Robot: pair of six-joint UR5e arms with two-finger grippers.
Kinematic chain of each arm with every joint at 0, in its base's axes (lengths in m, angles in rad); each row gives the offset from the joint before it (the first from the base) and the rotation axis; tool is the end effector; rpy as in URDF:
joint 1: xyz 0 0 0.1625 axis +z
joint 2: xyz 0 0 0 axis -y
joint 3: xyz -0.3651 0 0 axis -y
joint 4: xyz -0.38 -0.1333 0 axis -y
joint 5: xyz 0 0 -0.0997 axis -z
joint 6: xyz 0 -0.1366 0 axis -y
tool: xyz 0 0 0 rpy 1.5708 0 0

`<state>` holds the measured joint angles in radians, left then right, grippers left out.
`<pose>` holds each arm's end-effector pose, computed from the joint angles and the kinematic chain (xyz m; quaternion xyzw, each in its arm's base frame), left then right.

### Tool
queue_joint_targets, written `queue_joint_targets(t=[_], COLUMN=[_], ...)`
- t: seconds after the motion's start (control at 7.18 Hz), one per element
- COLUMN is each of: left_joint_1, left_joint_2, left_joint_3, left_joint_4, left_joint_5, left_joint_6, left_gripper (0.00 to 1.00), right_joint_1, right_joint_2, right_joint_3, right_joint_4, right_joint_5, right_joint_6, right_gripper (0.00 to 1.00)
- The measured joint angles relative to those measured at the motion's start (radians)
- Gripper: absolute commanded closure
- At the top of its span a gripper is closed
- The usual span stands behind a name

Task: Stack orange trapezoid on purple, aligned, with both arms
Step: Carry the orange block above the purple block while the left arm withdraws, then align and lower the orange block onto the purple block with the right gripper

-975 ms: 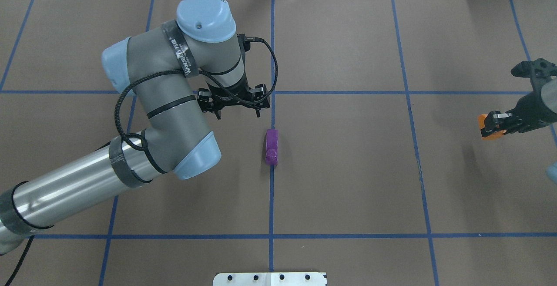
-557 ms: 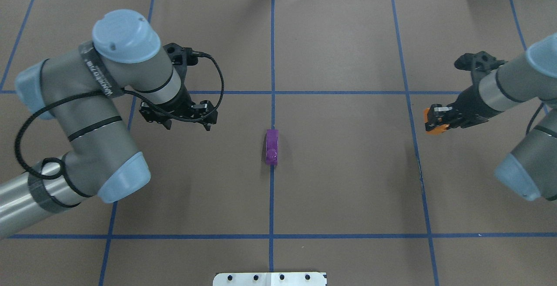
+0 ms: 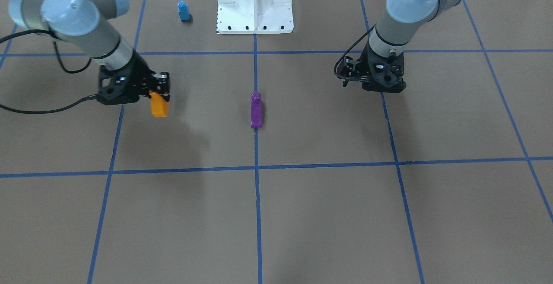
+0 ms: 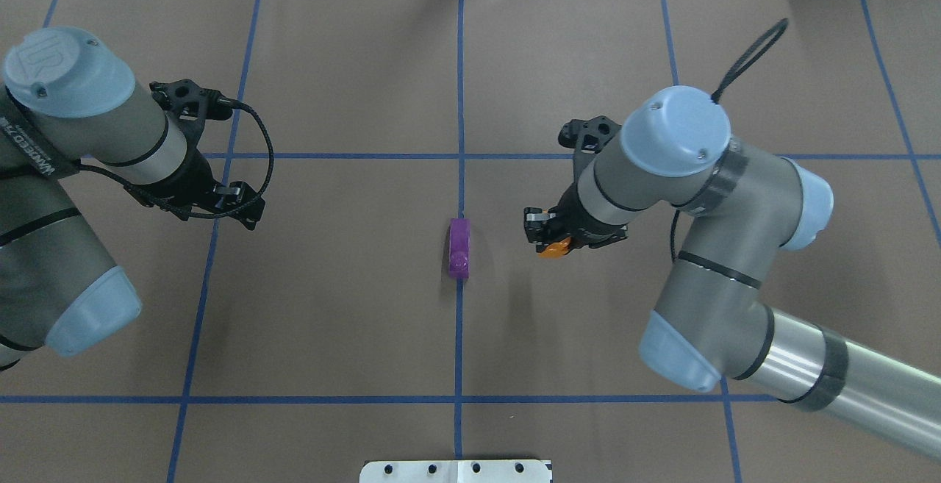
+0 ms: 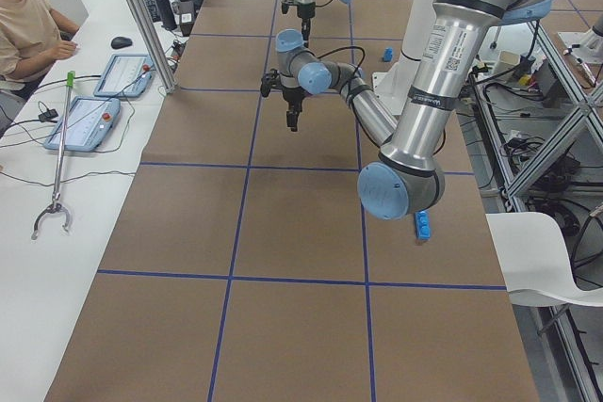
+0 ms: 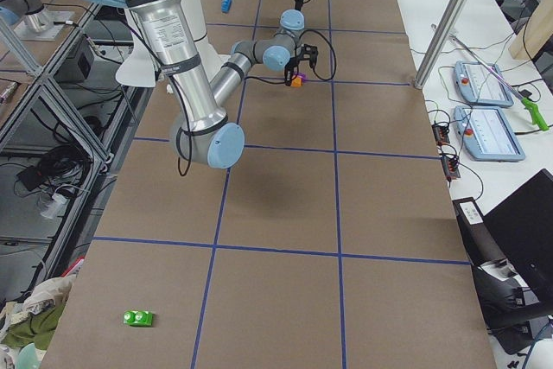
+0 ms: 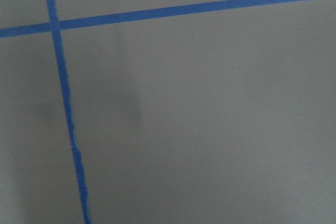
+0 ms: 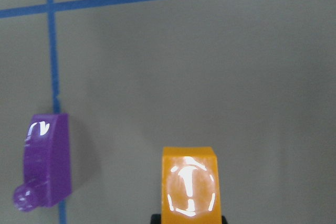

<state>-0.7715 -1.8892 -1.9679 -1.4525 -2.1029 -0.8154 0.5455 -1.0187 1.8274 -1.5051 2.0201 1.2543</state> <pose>0.3495 -0.4292 0.3012 0.0147 0.3788 0.0699 0.9227 -0.4850 -0.3809 0.2009 -0.0109 -0.4593 0.0072 0.8882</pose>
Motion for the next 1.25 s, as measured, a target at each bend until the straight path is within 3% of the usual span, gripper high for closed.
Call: queue_joint_targets(t=[0.42, 1.25], left_joint_1=[-0.013, -0.012], left_joint_2=[0.022, 0.024], left_joint_3=[-0.005, -0.007], left_joint_4=[0.0, 0.001], left_joint_5=[0.0, -0.001], left_joint_6=[0.008, 0.006], left_gripper=[0.0, 0.0], right_joint_1=[-0.071, -0.076], right_joint_2=[0.18, 0.212], right_joint_3=[-0.126, -0.21], right_joint_4=[-0.054, -0.06], right_joint_5=[-0.055, -0.107], right_joint_6=[0.007, -0.013], right_gripper=[1.0, 1.0])
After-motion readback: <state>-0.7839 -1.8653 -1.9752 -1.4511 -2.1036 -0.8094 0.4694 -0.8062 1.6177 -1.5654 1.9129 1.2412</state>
